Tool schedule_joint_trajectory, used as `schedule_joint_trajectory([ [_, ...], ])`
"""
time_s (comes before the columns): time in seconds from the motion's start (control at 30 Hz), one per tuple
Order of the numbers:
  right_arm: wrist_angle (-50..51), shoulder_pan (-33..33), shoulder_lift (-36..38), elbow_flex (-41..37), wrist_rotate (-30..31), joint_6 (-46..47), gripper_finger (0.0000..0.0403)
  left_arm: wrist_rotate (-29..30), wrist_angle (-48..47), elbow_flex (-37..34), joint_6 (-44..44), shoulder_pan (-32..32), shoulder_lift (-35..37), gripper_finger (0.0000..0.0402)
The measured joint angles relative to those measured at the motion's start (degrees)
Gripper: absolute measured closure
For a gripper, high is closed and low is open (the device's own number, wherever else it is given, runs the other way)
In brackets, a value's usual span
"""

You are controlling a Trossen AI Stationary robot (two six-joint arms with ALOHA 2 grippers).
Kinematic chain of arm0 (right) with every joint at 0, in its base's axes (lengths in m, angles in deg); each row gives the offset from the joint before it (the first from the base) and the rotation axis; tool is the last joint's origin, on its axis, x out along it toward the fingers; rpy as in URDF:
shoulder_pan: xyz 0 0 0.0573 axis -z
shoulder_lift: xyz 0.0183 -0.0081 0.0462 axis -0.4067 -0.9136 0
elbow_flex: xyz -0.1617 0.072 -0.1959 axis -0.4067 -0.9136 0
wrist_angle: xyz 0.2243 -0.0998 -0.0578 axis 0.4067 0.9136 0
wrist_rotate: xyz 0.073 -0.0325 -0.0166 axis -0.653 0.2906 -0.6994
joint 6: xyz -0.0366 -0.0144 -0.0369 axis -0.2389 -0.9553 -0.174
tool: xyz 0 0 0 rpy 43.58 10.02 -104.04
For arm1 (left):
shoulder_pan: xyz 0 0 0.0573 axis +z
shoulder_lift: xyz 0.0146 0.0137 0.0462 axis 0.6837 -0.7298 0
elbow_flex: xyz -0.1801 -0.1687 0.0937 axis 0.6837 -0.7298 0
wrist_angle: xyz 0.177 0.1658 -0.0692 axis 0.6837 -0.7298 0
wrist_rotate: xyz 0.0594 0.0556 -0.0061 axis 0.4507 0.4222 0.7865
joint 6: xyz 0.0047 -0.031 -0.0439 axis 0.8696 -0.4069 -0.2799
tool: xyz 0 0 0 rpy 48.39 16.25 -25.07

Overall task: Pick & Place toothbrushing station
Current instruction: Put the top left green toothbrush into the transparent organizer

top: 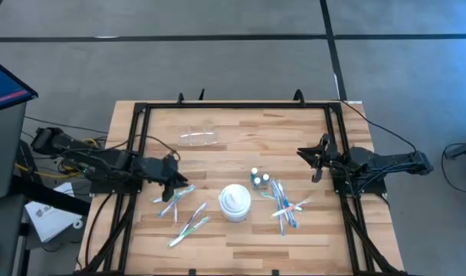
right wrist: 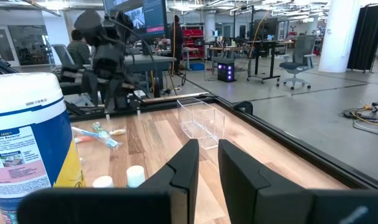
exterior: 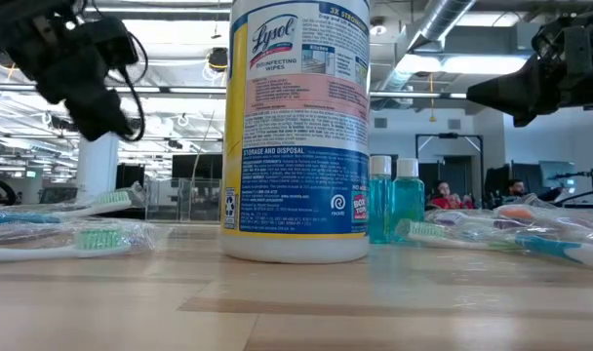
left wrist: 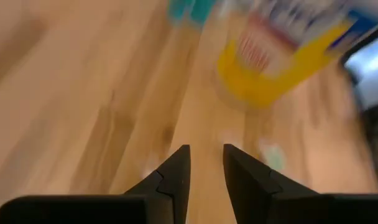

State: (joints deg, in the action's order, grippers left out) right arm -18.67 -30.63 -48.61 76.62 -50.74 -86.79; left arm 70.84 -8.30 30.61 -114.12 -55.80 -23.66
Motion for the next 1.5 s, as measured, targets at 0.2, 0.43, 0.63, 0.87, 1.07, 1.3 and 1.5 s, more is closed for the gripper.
schedule_joint_trajectory([
  [0.2, 0.0, 0.0, 0.0, 0.0, 0.0, 0.0, 0.0349, -4.3, -8.4, 5.0, -1.7, -1.1, -7.8, 0.0311],
  [0.43, 0.0, 0.0, 0.0, 0.0, 0.0, 0.0, 0.0349, -6.3, -10.9, 7.2, -1.7, -1.8, -11.7, 0.0311],
  [0.63, 0.0, 0.0, 0.0, 0.0, 0.0, 0.0, 0.0349, -6.2, -12.9, 7.4, -4.1, -1.7, -12.0, 0.0310],
  [0.87, 0.0, 0.0, 0.0, 0.0, 0.0, 0.0, 0.0349, -5.2, -12.9, 7.4, -4.7, -1.7, -13.6, 0.0280],
  [1.07, 0.0, 0.0, 0.0, 0.0, 0.0, 0.0, 0.0349, -4.8, -12.9, 7.4, -4.6, -1.4, -16.5, 0.0255],
  [1.3, 0.0, 0.0, 0.0, 0.0, 0.0, 0.0, 0.0349, -3.8, -12.9, 7.4, -4.5, -1.4, -17.8, 0.0252],
  [1.5, 0.0, 0.0, 0.0, 0.0, 0.0, 0.0, 0.0349, -3.9, -12.7, 7.4, -4.5, -1.4, -18.0, 0.0252],
])
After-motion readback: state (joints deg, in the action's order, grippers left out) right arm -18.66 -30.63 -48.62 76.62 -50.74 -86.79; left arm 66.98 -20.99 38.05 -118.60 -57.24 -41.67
